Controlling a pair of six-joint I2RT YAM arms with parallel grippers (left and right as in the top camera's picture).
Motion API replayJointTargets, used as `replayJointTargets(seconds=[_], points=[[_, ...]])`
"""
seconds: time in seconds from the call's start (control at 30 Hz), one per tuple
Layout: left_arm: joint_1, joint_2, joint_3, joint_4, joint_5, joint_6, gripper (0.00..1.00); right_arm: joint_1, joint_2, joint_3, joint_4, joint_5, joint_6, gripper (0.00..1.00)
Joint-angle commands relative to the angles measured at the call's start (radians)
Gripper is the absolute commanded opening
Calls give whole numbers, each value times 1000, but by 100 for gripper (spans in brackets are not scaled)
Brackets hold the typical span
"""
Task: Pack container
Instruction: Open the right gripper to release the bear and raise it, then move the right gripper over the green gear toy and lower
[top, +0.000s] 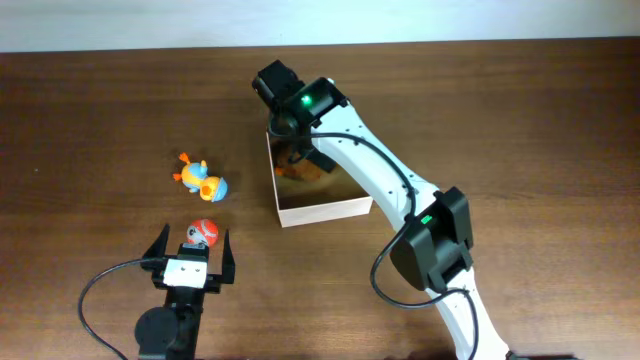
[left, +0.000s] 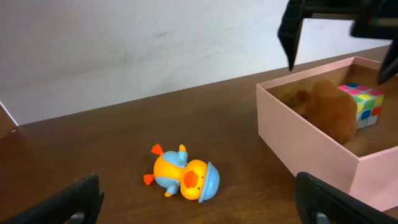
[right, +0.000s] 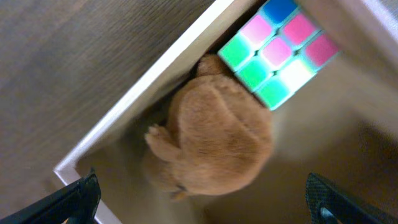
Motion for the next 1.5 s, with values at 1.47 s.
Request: replayJointTargets(seconds=[1.47], points=[[4, -9, -5, -2, 7, 13, 99, -314, -200, -476, -169, -60, -86, 100]])
